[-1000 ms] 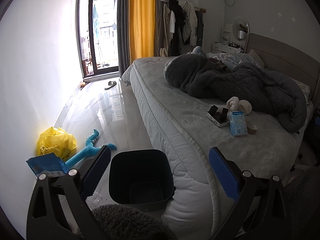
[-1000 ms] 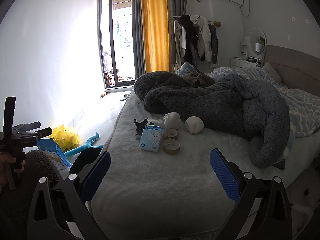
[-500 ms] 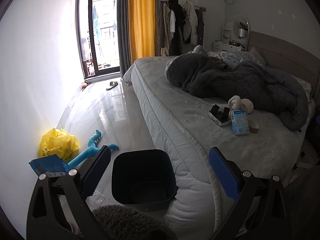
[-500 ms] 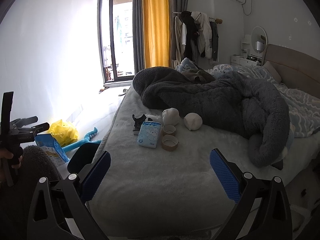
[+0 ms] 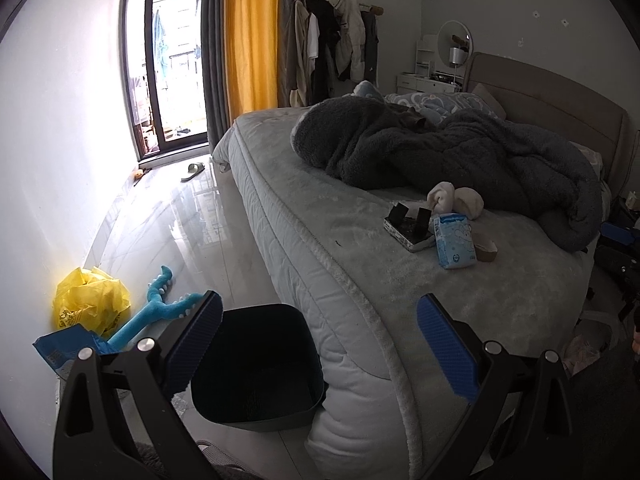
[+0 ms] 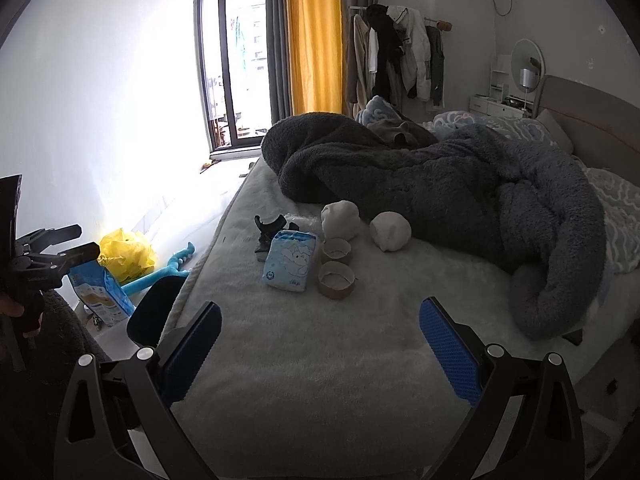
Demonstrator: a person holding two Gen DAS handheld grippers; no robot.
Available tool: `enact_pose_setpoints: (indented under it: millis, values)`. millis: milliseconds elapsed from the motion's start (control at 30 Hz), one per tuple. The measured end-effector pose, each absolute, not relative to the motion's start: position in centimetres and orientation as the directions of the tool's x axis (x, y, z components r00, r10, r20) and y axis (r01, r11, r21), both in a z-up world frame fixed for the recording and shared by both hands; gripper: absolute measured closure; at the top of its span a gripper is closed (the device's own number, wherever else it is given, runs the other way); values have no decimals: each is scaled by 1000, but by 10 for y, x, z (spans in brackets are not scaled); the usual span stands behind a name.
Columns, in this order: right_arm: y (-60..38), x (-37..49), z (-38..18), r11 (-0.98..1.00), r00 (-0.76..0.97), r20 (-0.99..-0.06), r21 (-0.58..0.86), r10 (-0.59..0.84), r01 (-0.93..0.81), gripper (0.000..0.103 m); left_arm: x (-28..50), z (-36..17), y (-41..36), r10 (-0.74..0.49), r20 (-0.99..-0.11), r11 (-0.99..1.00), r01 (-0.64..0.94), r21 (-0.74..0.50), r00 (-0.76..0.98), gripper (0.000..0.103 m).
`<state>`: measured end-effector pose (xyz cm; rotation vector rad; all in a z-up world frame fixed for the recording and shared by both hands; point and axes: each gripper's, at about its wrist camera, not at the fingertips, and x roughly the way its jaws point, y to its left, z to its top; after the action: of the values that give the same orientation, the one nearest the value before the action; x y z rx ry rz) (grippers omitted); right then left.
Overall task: Collect trash
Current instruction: 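Move both tools toward the cardboard tape rolls and diaper pack on the bed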
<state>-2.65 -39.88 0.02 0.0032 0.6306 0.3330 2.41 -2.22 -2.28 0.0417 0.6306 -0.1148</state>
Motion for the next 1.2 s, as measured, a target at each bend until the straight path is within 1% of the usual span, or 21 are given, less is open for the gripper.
enact_pose_setpoints:
  millis: [167,267,367,433,500,633,800,1033,1200]
  values:
    - [-400,-1,-18,936,724,-606,109,330,-335,5,51,-36,-43,-145,-613,986,165,-24,777,4]
    - [-401,14,-34,930,699,-630,109,337,-350,9,62,-47,-57,-166,-622,982,186,-32,766,4]
    - [-407,28,-51,918,663,-647,162,376,-362,13,73,-52,-72,-196,-621,974,221,-38,758,5]
    - [-411,34,-59,913,651,-654,168,385,-372,19,80,-53,-82,-215,-611,970,241,-41,762,5]
    - [-412,42,-64,907,642,-657,171,396,-384,20,88,-56,-91,-234,-613,964,261,-47,755,5]
    - [-415,57,-73,881,616,-645,216,453,-422,21,104,-66,-110,-265,-629,955,288,-68,731,5]
    - [-411,72,-84,854,585,-648,210,487,-477,22,120,-77,-128,-326,-628,940,314,-134,707,5]
    - [-401,86,-97,835,558,-679,151,477,-530,24,146,-92,-154,-336,-648,937,310,-159,684,5]
    - [-399,96,-107,823,537,-695,141,478,-551,26,160,-103,-168,-343,-659,935,308,-174,670,5]
